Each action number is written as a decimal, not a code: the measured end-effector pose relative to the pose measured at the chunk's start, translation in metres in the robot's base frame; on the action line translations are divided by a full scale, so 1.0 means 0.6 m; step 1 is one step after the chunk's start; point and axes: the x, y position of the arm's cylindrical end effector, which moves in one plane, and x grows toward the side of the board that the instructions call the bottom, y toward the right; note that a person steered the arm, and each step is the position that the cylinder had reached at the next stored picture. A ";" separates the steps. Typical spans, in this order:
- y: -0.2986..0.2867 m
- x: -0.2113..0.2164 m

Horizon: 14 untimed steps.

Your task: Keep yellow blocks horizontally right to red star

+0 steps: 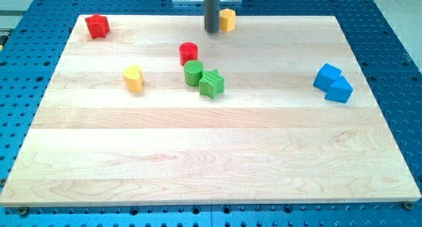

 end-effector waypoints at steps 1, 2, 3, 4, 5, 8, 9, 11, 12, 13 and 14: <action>0.062 0.040; 0.211 -0.049; 0.246 -0.124; 0.179 -0.122; 0.098 -0.082; 0.181 -0.096; 0.167 -0.125; 0.006 -0.060; 0.050 -0.001; 0.041 0.047; -0.053 0.052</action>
